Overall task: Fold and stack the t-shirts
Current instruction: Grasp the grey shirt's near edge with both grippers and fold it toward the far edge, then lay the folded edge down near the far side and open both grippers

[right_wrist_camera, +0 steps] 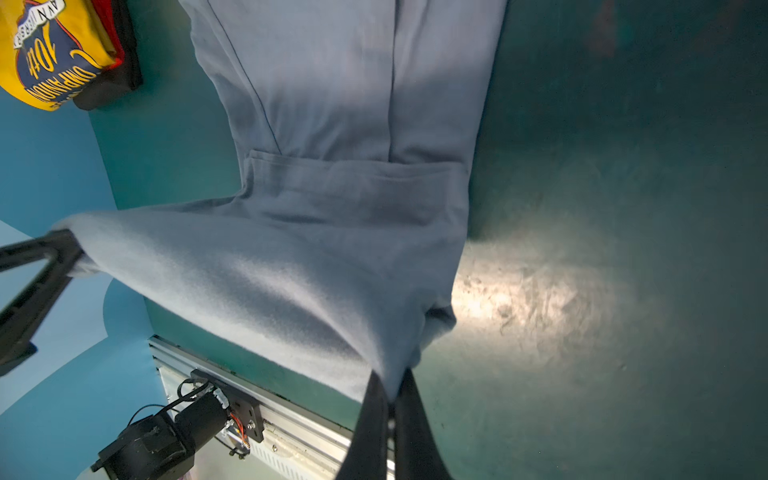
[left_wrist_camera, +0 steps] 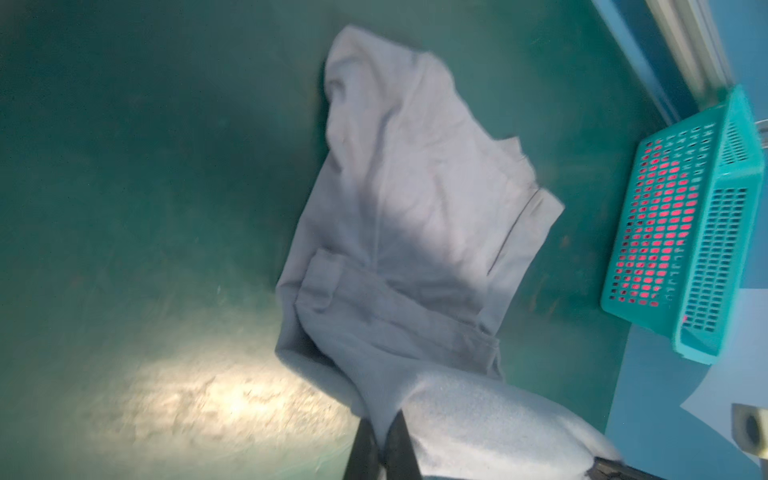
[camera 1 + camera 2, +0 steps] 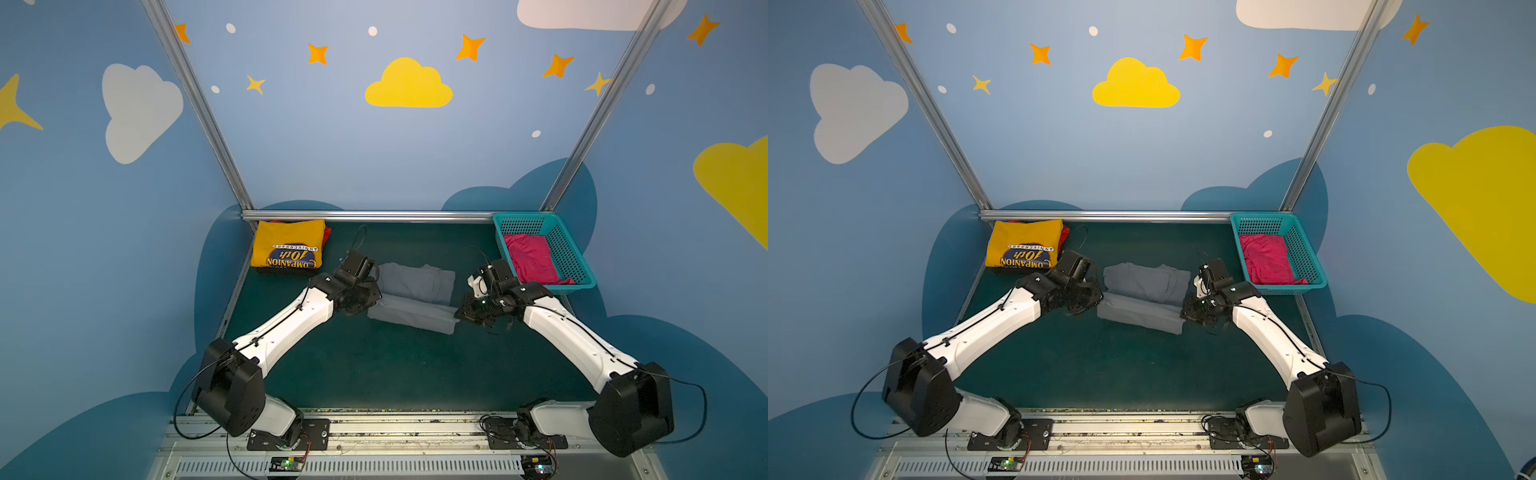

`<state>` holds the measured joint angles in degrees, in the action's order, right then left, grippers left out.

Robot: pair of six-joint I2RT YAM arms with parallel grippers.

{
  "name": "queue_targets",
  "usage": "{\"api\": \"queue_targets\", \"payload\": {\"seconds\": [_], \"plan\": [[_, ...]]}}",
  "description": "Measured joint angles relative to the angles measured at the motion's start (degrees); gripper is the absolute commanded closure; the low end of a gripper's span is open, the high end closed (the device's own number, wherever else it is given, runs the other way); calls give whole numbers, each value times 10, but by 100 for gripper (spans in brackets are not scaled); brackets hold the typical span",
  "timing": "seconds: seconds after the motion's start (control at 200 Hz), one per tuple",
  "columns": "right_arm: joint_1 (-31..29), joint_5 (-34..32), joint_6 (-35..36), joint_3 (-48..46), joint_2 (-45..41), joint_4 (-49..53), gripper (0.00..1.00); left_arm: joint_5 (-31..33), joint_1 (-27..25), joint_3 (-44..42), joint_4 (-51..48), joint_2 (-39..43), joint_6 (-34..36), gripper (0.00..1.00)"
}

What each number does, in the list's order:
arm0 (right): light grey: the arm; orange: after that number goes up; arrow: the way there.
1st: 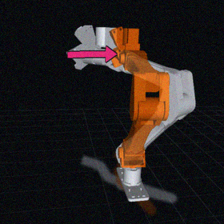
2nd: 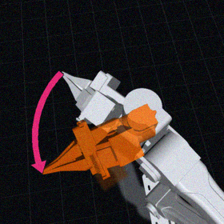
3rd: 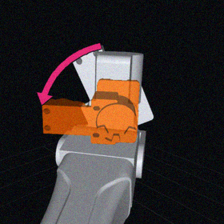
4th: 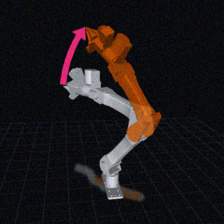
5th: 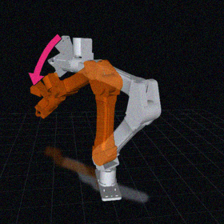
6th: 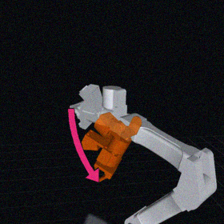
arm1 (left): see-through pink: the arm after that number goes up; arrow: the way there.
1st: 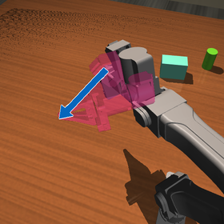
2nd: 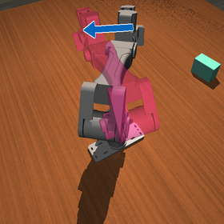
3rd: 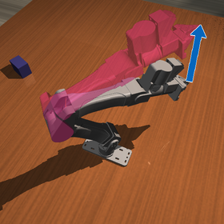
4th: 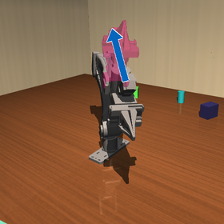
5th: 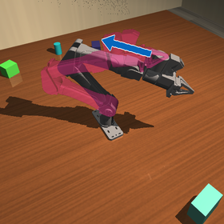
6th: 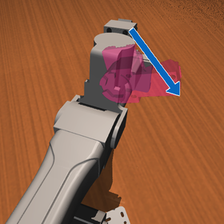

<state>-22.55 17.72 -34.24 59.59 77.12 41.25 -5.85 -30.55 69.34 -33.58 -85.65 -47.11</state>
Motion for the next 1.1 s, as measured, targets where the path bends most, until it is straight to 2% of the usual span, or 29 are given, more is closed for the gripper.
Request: {"api": "queue_targets", "payload": {"seconds": [0.386, 0.811, 1.101], "plan": [[38, 13, 43, 102, 102, 5, 100, -38, 39, 142, -24, -123, 74, 95], [75, 42, 77, 220, 271, 16, 100, -83, 72, 246, -16, -260, 104, 95], [92, 54, 87, 282, 353, 21, 100, -128, 97, 308, 13, -335, 115, 95]]}}
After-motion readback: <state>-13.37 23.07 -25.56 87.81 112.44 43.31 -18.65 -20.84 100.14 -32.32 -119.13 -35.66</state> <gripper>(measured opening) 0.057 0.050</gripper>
